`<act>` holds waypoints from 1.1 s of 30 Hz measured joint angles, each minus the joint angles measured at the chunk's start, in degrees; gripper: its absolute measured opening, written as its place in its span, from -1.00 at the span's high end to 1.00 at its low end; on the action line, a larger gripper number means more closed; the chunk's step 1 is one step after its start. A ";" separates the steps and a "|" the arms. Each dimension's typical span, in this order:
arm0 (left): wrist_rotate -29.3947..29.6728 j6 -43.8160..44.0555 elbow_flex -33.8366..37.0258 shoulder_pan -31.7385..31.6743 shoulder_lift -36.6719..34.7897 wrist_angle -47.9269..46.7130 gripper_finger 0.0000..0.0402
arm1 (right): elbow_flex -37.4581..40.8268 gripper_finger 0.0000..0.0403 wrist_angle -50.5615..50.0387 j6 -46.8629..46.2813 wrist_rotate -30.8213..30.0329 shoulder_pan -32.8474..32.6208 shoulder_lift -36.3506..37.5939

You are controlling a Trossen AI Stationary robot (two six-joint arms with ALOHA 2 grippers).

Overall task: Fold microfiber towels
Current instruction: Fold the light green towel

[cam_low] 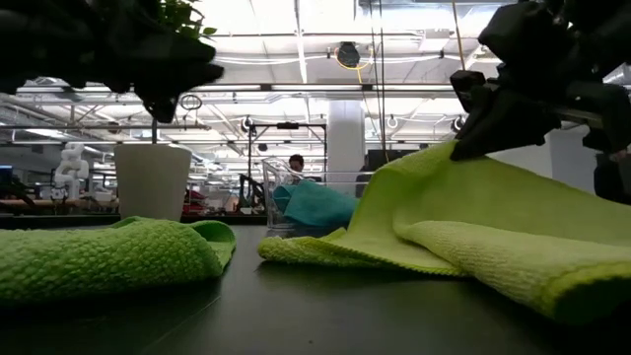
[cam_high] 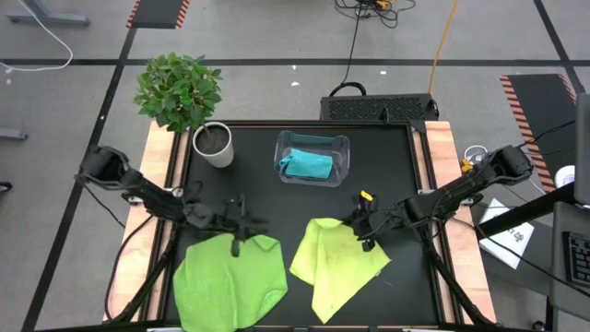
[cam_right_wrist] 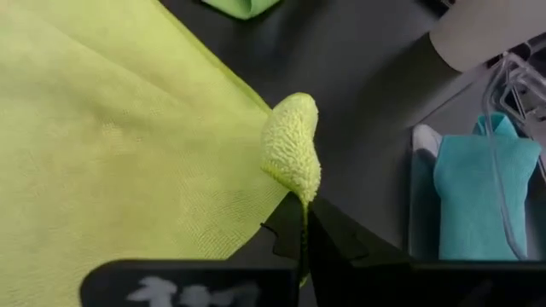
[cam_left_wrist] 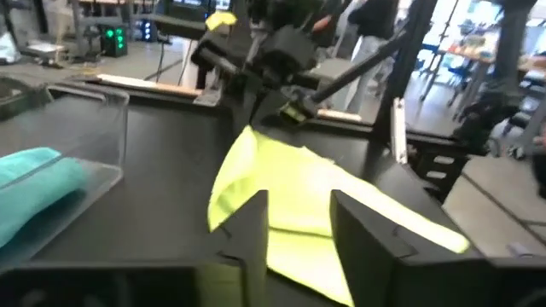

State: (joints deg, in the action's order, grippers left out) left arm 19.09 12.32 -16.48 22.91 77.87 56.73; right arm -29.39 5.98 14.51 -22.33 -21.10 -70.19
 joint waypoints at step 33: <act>-20.37 18.31 -20.38 -11.03 35.31 0.19 -0.39 | -3.01 1.00 -5.48 1.91 0.85 -4.14 11.80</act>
State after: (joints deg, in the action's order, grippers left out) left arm -1.28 30.62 -36.86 11.89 113.17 56.92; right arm -32.40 0.50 16.42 -21.48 -25.23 -58.39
